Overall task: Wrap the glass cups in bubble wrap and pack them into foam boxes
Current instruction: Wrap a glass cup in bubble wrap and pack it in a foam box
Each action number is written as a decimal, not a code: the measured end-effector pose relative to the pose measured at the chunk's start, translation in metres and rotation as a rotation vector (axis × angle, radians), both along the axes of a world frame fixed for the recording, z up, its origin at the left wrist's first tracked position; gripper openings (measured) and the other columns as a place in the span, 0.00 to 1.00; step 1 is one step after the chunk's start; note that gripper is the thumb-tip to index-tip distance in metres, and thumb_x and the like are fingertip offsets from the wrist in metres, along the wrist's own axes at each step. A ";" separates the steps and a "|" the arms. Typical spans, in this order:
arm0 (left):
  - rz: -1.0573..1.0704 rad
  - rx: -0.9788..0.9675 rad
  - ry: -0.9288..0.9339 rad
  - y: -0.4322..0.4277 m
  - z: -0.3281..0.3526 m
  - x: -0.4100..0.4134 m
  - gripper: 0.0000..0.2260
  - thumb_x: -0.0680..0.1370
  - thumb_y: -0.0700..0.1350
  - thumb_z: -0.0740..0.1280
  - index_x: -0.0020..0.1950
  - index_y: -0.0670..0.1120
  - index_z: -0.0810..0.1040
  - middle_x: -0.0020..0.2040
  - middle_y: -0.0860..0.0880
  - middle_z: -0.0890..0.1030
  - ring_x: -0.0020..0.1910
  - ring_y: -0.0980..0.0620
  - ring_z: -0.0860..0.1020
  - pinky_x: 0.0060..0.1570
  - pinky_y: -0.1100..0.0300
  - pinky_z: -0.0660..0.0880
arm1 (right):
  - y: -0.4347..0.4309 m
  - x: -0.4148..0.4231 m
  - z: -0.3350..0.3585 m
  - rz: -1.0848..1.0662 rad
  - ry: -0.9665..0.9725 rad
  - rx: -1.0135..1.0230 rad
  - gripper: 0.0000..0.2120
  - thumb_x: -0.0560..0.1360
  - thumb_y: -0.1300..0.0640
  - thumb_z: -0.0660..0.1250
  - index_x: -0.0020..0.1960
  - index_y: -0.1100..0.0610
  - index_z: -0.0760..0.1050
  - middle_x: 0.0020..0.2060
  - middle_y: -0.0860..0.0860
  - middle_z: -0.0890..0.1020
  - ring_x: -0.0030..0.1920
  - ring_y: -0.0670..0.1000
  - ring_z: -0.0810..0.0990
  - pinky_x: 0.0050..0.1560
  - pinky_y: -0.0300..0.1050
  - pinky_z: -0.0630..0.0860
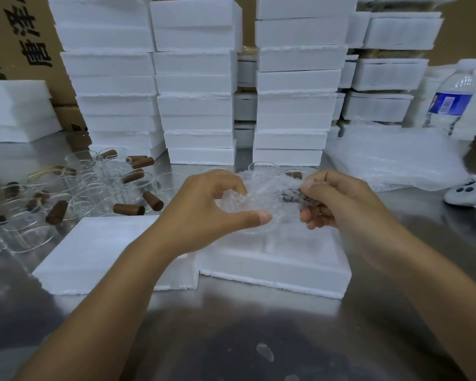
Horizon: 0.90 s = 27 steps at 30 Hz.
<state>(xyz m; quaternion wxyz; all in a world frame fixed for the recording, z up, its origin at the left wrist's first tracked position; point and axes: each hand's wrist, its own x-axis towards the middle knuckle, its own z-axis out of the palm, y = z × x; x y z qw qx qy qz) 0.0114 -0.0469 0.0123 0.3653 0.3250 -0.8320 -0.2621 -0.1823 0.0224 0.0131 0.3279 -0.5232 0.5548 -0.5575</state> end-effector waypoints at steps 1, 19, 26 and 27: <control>-0.007 0.020 -0.004 -0.002 0.000 0.003 0.17 0.59 0.66 0.71 0.34 0.54 0.76 0.42 0.59 0.79 0.45 0.64 0.77 0.46 0.75 0.69 | 0.000 0.000 -0.001 0.008 0.036 0.009 0.06 0.76 0.58 0.64 0.40 0.57 0.73 0.24 0.50 0.79 0.27 0.46 0.75 0.37 0.41 0.71; 0.001 -0.015 -0.386 -0.006 -0.007 0.005 0.23 0.55 0.72 0.67 0.38 0.55 0.73 0.48 0.64 0.74 0.51 0.68 0.70 0.46 0.73 0.65 | 0.000 -0.014 -0.012 0.071 0.520 0.053 0.07 0.71 0.50 0.69 0.39 0.52 0.76 0.36 0.53 0.82 0.32 0.46 0.76 0.32 0.33 0.70; -0.055 0.116 -0.405 -0.006 0.000 0.016 0.29 0.51 0.77 0.65 0.46 0.64 0.76 0.53 0.69 0.73 0.54 0.74 0.69 0.49 0.72 0.64 | -0.002 -0.020 -0.014 0.060 0.546 0.030 0.06 0.68 0.49 0.71 0.43 0.47 0.77 0.37 0.45 0.80 0.35 0.42 0.72 0.37 0.30 0.70; -0.056 0.132 -0.366 -0.006 0.003 0.020 0.28 0.53 0.77 0.66 0.48 0.67 0.75 0.54 0.70 0.73 0.55 0.75 0.69 0.50 0.72 0.64 | -0.002 -0.022 -0.012 0.016 0.500 -0.003 0.06 0.68 0.51 0.71 0.44 0.47 0.77 0.37 0.45 0.79 0.35 0.41 0.72 0.37 0.29 0.69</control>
